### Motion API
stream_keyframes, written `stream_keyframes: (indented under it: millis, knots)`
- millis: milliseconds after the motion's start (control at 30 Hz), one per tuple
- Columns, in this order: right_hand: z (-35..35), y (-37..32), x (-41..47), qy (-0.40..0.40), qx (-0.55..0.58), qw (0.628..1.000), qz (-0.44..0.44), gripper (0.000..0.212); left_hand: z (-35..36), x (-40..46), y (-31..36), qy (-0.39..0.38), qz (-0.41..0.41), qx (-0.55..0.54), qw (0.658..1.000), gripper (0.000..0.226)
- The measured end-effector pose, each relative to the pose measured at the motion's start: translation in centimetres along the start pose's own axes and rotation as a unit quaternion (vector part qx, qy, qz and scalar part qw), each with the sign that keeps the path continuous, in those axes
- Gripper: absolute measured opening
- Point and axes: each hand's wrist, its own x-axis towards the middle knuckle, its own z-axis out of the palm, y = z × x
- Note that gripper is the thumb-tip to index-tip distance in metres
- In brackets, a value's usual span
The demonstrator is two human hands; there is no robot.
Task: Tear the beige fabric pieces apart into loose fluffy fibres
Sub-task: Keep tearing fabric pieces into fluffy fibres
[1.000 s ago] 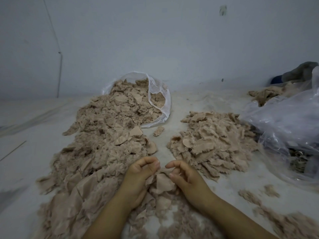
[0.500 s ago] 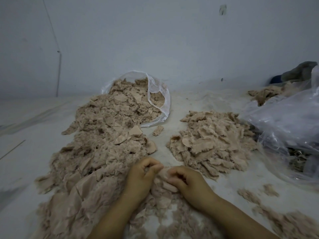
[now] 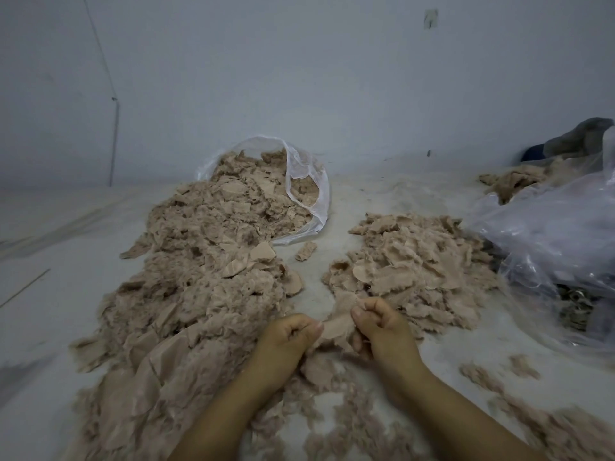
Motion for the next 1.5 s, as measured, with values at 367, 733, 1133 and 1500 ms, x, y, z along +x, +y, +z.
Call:
stream_keyframes:
  millis: [367,733,1133,1500]
  knots:
    - [-0.6,-0.6,0.5,0.103,0.039,0.993,-0.038,0.013,-1.0,0.1,0.4,0.043,-0.091,-0.145,0.984,0.028]
    - [0.4,-0.5,-0.3,0.036,0.034,0.999,-0.004,0.007,-0.1,0.1,0.1,-0.001,-0.157,-0.223,0.962,0.026]
    - [-0.3,-1.4,-0.3,-0.067,0.19,0.973,0.111,0.018,-0.8,0.7,0.7,0.058,-0.163,-0.376,0.91,0.014]
    - [1.9,-0.3,-1.5,-0.108,-0.031,0.992,0.065,0.007,1.1,0.3,0.6,0.053,-0.117,-0.428,0.895,0.025]
